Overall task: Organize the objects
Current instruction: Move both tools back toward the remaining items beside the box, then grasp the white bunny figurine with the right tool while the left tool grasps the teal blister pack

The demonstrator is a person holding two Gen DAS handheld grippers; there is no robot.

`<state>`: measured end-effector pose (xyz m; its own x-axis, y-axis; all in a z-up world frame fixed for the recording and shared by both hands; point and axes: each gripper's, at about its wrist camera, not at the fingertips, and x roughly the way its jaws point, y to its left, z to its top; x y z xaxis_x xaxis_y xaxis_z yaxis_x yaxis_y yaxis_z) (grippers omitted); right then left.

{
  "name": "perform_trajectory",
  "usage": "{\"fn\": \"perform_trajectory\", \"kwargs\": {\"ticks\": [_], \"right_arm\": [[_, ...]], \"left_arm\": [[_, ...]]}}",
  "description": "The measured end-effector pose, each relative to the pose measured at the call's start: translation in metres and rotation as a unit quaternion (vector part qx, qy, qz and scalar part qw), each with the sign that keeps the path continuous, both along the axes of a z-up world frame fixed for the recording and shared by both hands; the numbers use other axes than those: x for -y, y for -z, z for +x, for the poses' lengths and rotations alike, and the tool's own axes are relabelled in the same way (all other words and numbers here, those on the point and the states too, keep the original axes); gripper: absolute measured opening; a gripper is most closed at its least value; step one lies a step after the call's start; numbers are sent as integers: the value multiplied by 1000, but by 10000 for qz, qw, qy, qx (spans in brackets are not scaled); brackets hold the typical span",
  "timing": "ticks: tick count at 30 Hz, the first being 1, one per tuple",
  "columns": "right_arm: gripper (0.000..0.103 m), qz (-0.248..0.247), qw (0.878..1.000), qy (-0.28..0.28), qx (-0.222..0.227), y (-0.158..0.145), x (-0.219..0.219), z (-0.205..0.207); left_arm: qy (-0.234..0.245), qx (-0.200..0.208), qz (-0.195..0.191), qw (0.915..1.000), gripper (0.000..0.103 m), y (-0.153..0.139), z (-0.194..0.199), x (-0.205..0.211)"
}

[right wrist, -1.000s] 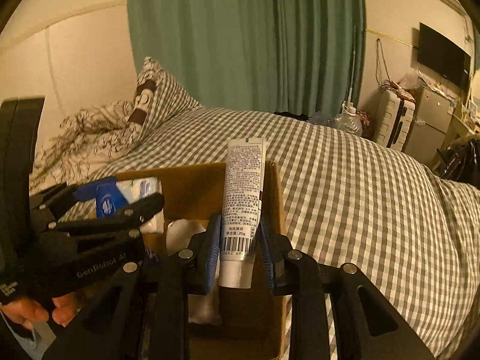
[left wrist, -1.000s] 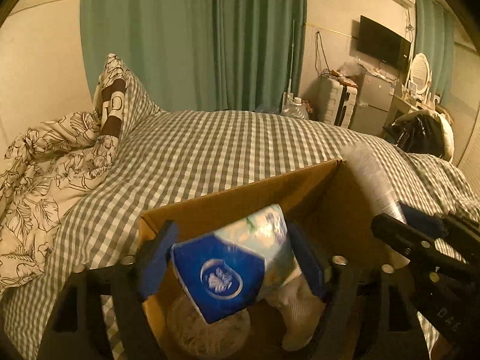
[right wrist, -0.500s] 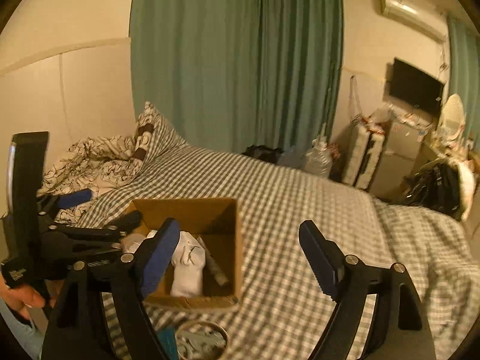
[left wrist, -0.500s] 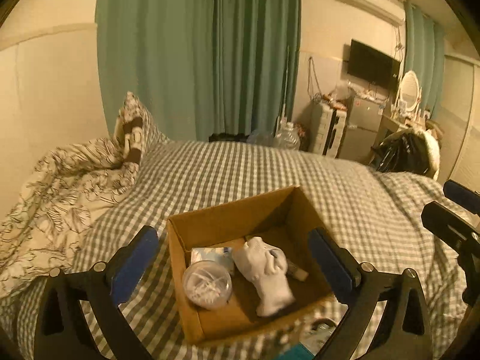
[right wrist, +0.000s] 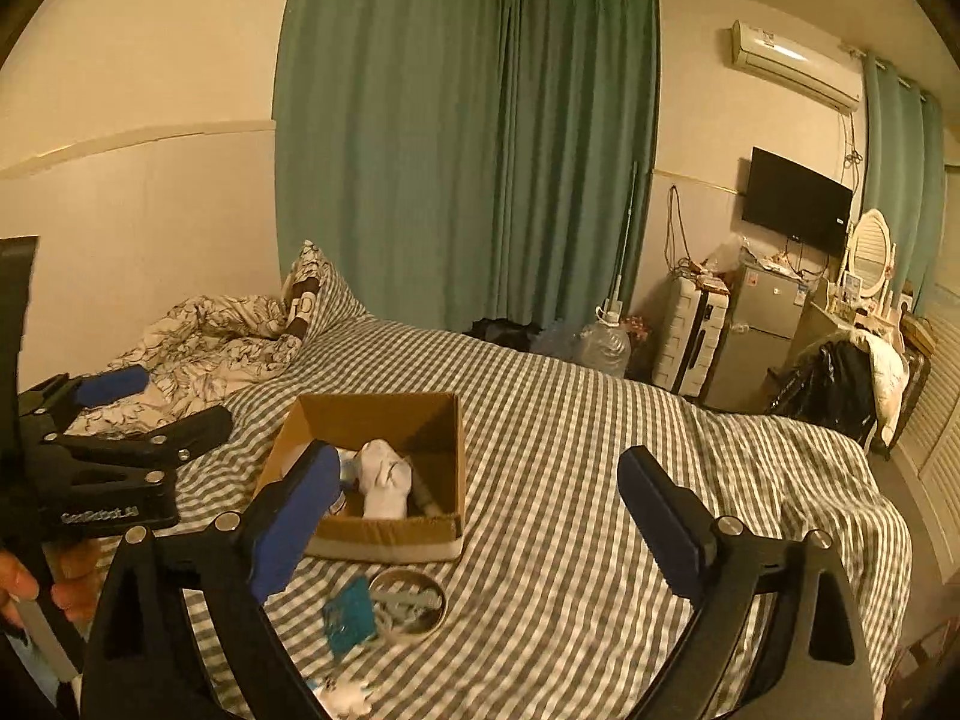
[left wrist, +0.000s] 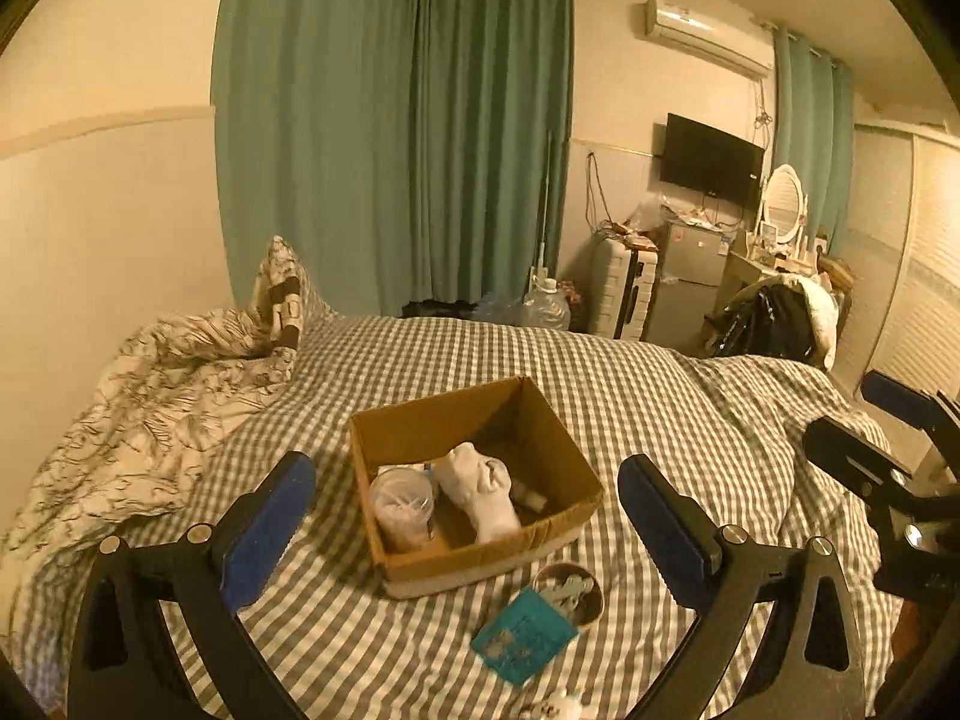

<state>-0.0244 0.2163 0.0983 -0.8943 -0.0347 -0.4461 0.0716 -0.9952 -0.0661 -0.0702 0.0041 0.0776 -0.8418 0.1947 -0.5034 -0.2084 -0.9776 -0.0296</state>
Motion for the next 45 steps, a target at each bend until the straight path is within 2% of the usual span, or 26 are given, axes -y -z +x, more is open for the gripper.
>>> {"fn": "perform_trajectory", "kwargs": {"ticks": [4,9,12,17,22,26,30,35,42,44,45], "right_arm": [[95,-69,10000,-3,-36,0,1,23],[97,43,10000,23,16,18,13,41],[97,99,9996,58,255,47,19,45],[97,-213,9954,-77,936,106,23,40],[97,-276,9878,-139,1526,163,35,29],[97,-87,9816,-239,1892,200,45,26],[97,-79,9754,-403,2165,221,56,21],[97,-47,9672,-666,2450,241,74,14],[97,-103,9574,-803,2771,262,86,2],[95,-125,9562,-838,2802,264,87,-2],[90,-124,9557,-863,2810,265,89,-3]], "left_arm": [[-107,-85,-90,9999,103,1,29,5],[-116,140,-131,9997,103,30,49,9],[-224,362,-108,9990,103,57,53,12],[-323,891,-157,9954,103,114,54,19],[-591,1123,-739,9892,103,170,54,19],[-663,1447,-935,9828,103,203,46,28],[-563,1453,-588,9860,103,203,41,42],[-456,1415,-779,9858,103,210,38,40],[-393,1497,-607,9861,103,212,33,44],[-378,1491,-610,9862,103,212,32,44],[-378,1498,-609,9861,103,212,32,44]]}}
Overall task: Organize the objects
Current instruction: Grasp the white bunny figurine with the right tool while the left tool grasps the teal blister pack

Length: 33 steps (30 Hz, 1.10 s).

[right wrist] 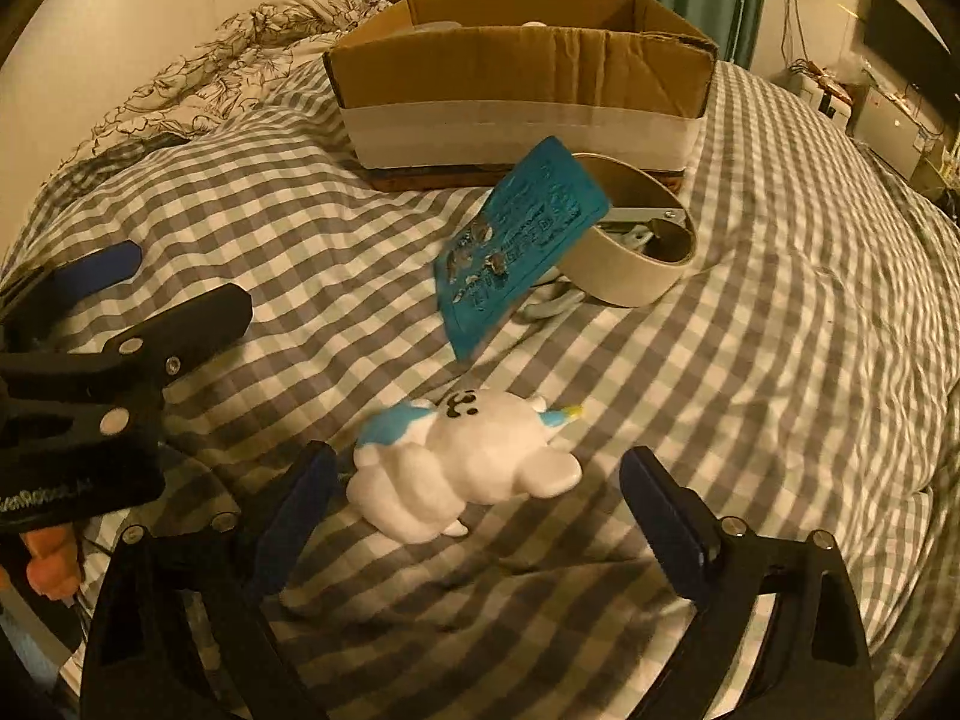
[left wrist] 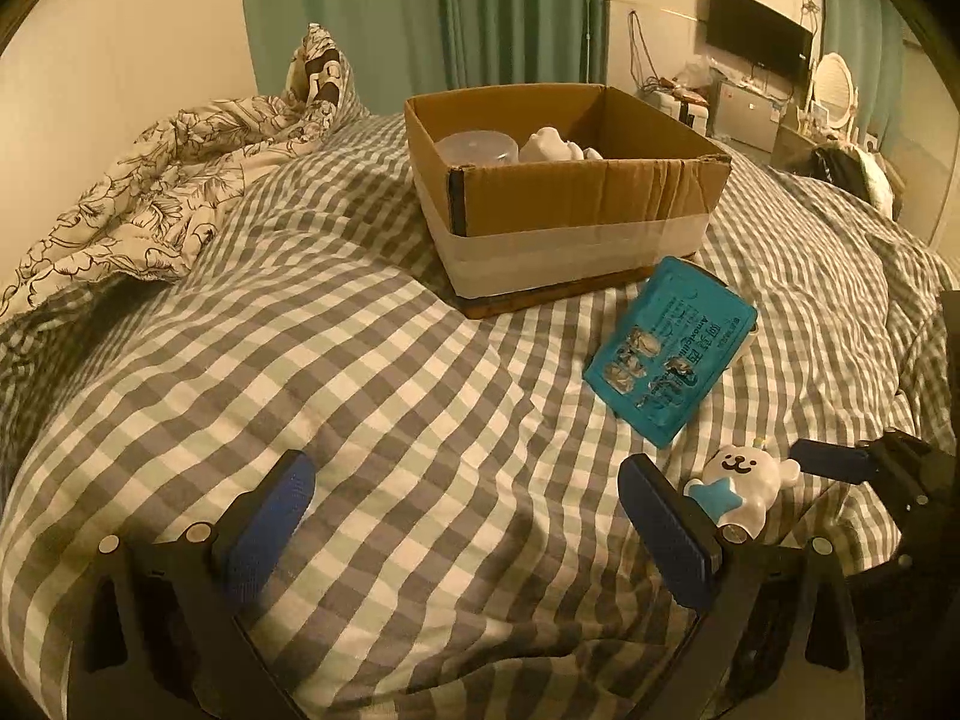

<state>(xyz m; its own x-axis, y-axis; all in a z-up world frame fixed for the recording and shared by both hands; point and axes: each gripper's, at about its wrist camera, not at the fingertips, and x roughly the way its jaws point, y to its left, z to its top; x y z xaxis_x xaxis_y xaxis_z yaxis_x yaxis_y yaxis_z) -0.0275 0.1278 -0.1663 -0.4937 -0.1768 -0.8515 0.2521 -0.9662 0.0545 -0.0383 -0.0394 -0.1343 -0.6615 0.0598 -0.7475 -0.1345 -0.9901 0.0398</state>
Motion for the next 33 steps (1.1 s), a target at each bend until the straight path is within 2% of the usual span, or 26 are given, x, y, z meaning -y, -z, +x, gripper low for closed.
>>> {"fn": "perform_trajectory", "kwargs": {"ticks": [2,3,9,15,19,24,28,30,33], "right_arm": [[79,-24,10000,-56,61,2,2,-3],[69,-49,9999,-86,92,3,2,-4],[69,-41,9998,17,-188,-16,-12,-1],[69,46,9965,495,-669,-56,-61,-9],[69,55,9933,797,-831,-70,-94,-14],[69,-140,9913,1111,-694,-58,-122,-19],[69,-255,9919,1120,-548,-45,-130,-20],[69,-314,9921,1093,-532,-42,-130,-20],[69,-306,9926,1060,-499,-38,-129,-22]], "left_arm": [[-11,19,-9,10000,103,0,-1,0],[-14,27,-26,10000,103,0,-1,-1],[-59,127,-109,9998,103,-2,-6,-7],[263,224,-18,9994,103,0,-16,-33],[453,343,46,9984,103,11,-28,-62],[702,516,-146,9961,103,32,-47,-96],[693,491,-355,9958,102,42,-65,-109],[664,479,-382,9959,96,45,-72,-109],[779,658,-107,9947,84,49,-76,-106]]}}
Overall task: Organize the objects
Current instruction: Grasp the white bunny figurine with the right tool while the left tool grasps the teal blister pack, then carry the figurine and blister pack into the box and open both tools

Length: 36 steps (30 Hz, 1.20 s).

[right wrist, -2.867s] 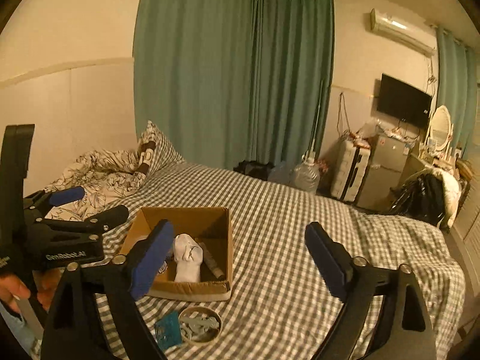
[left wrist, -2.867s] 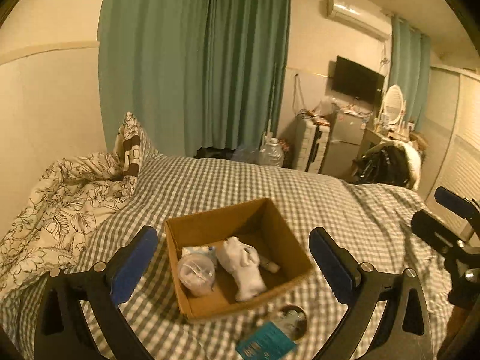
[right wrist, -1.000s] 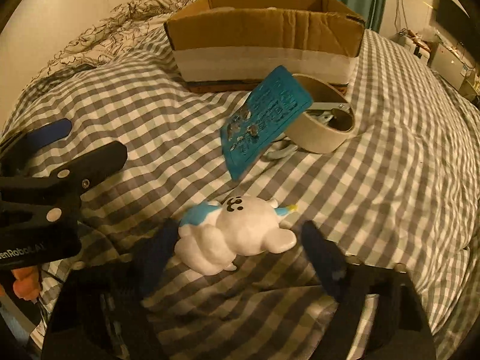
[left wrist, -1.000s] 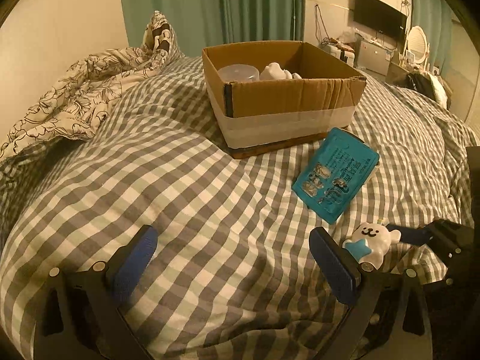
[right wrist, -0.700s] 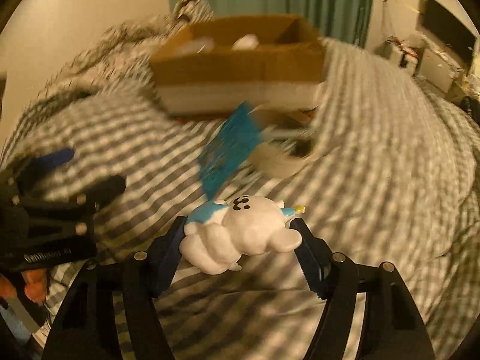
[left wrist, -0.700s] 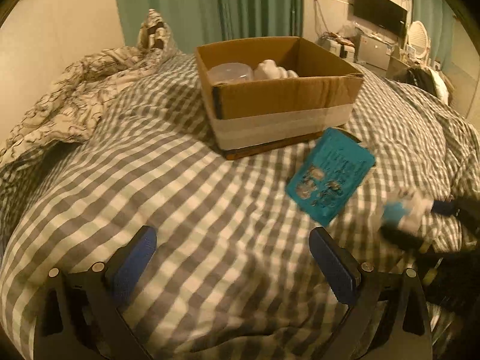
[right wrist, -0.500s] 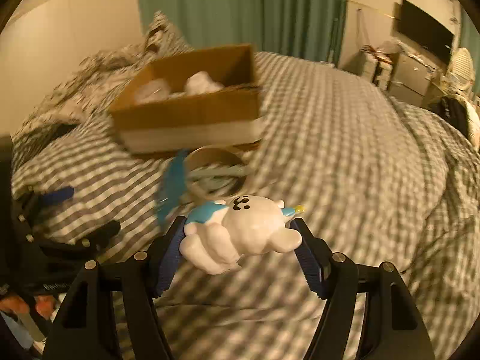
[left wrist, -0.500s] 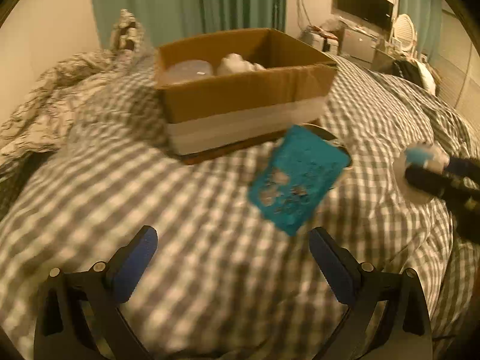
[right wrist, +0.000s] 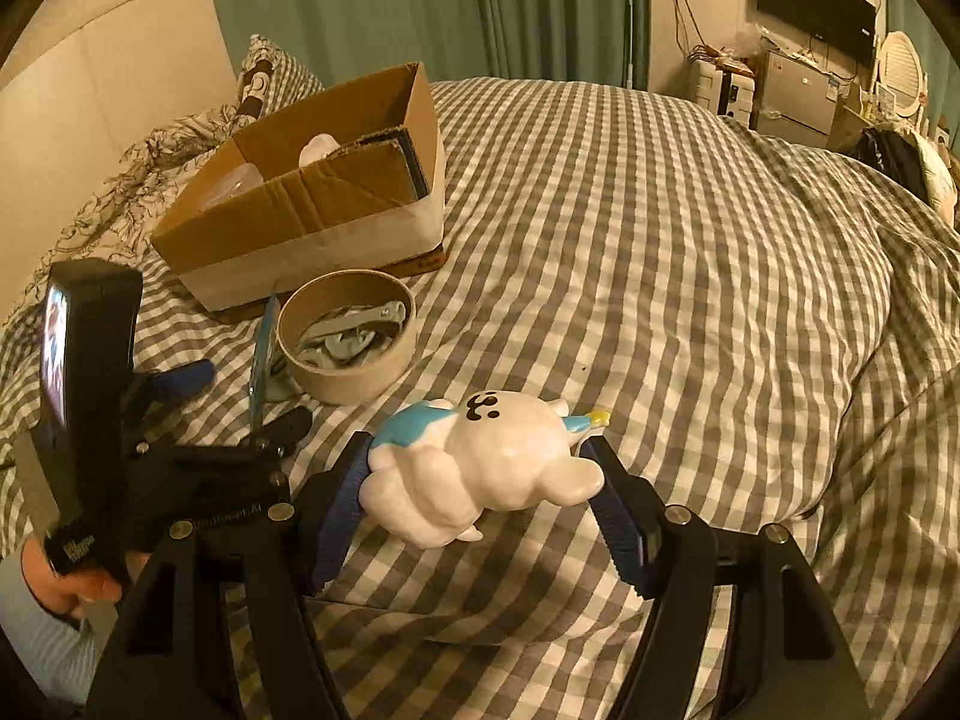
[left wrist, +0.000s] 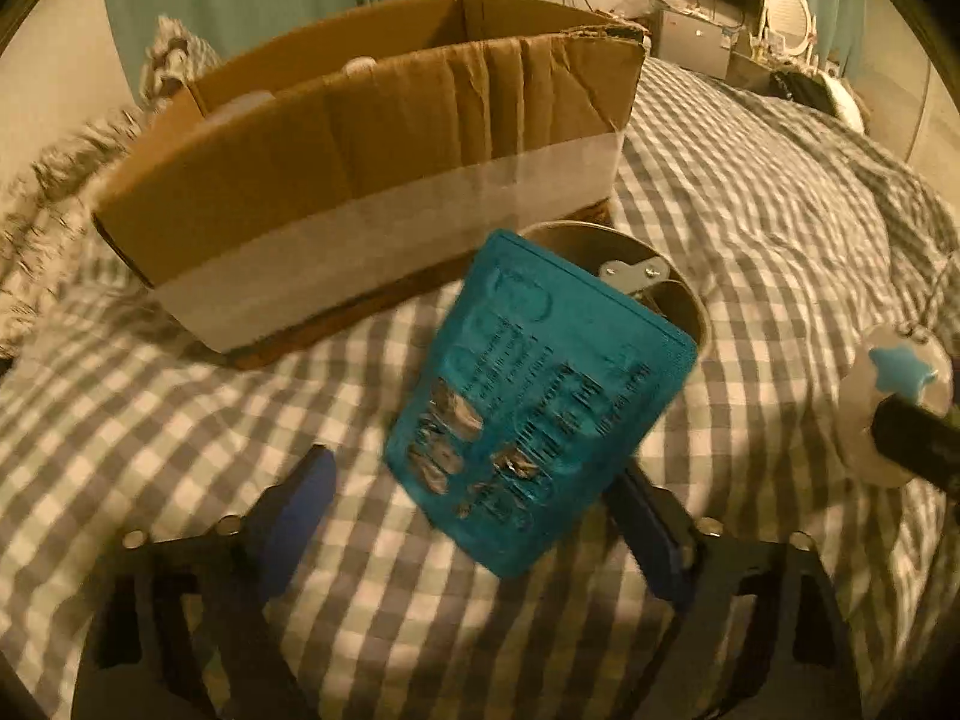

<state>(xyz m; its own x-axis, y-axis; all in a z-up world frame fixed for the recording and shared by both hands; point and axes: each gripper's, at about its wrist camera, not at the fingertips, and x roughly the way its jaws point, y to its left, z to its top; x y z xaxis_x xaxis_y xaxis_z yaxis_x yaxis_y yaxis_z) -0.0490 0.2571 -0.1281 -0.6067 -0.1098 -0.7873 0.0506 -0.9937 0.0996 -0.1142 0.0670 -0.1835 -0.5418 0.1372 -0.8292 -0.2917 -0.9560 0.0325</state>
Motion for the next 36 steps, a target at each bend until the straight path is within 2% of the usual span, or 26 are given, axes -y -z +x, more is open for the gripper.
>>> {"fn": "perform_trajectory", "kwargs": {"ticks": [6,7,10,15,20,30,36], "right_arm": [[69,149,9998,4,92,8,5,3],[69,168,9998,-2,74,6,6,4],[69,220,9998,14,16,1,8,8],[69,311,9994,22,-131,-11,18,21],[69,355,9989,-81,-297,-27,31,37],[69,489,9949,-246,-851,-73,58,72],[69,465,9902,-336,-1271,-112,63,76]], "left_arm": [[319,-52,115,9994,45,-8,13,-3],[314,-88,88,9994,32,-10,14,-3],[304,-187,-30,9994,18,-17,19,4],[114,-32,274,9996,12,-29,25,26],[-6,-157,327,9993,7,-50,40,41],[89,-777,531,9955,7,-113,75,54],[163,-1128,625,9915,7,-153,77,55]]}}
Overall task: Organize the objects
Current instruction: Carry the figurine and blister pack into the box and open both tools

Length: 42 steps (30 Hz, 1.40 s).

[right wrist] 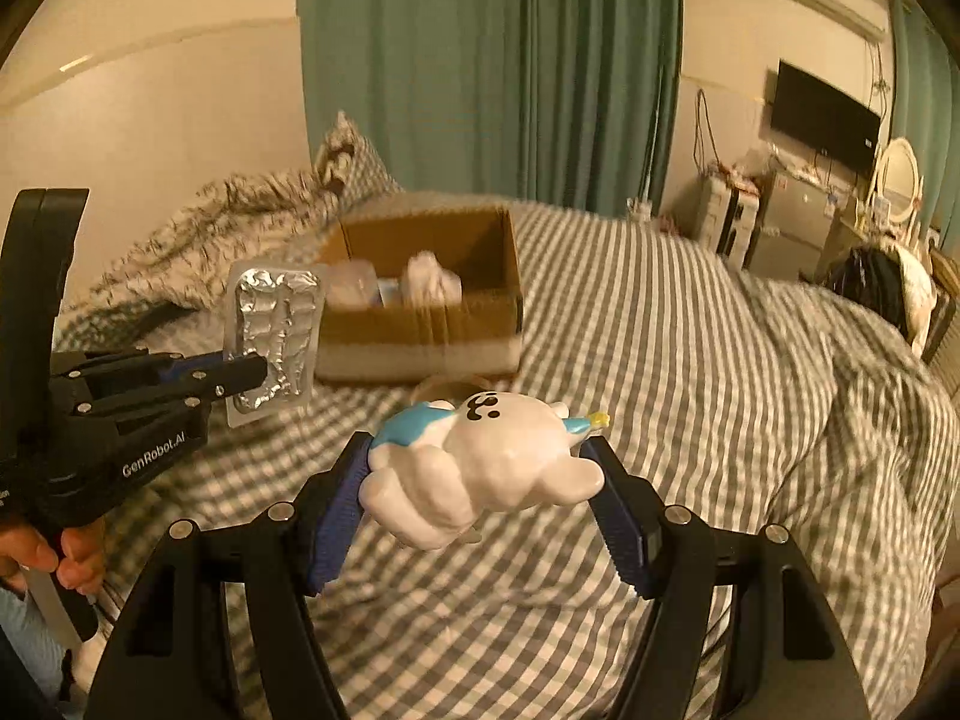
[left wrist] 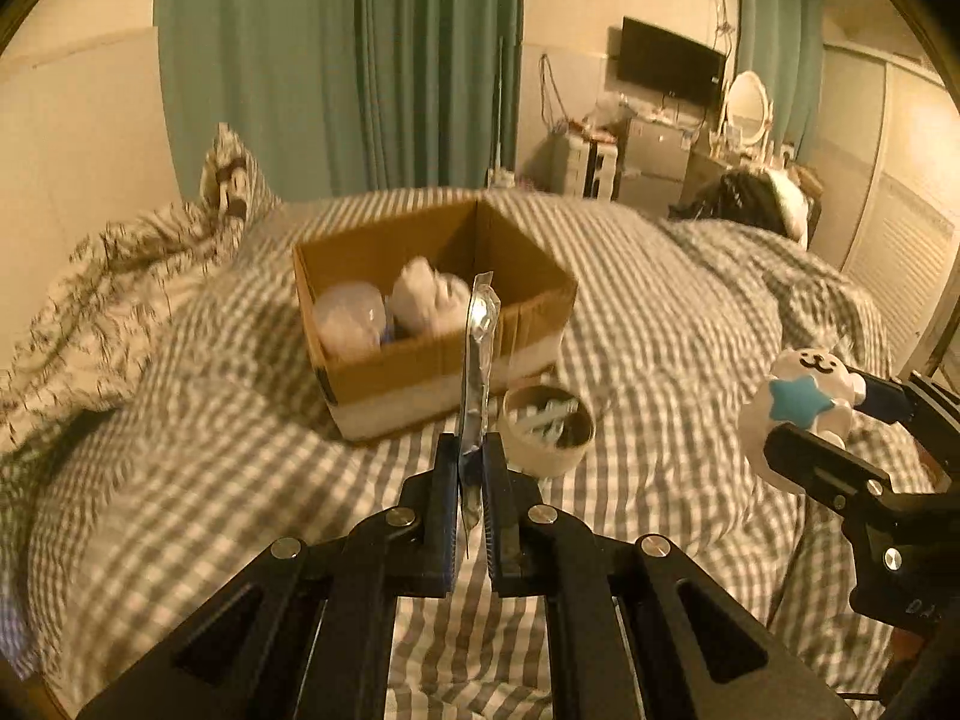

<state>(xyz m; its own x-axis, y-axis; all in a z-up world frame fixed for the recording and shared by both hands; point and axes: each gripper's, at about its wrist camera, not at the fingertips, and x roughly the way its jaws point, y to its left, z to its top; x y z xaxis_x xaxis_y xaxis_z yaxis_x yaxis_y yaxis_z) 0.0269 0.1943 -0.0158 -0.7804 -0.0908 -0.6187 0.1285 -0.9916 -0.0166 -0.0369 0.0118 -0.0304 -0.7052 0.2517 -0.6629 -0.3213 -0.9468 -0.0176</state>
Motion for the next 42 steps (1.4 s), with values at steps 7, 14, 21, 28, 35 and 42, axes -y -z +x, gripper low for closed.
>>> {"fn": "perform_trajectory", "kwargs": {"ticks": [7,14,21,28,35,42], "right_arm": [[69,126,9980,-256,-571,-53,11,-30],[69,105,9949,-332,-942,-89,18,-91],[69,73,9947,-352,-968,-87,21,-153],[69,-110,9967,-359,-717,-58,19,-218],[69,-281,9988,-298,-251,-7,20,-269],[80,-706,9969,-231,-270,5,13,-282]], "left_arm": [[-112,-302,144,9994,7,-41,-32,-2],[-268,-592,265,9975,7,-74,-84,-1],[-364,-621,326,9969,7,-78,-146,-4],[-440,-403,161,9981,7,-37,-196,-5],[-260,-35,-40,9996,7,15,-226,-6],[-232,49,-38,9997,22,22,-228,-9]]}}
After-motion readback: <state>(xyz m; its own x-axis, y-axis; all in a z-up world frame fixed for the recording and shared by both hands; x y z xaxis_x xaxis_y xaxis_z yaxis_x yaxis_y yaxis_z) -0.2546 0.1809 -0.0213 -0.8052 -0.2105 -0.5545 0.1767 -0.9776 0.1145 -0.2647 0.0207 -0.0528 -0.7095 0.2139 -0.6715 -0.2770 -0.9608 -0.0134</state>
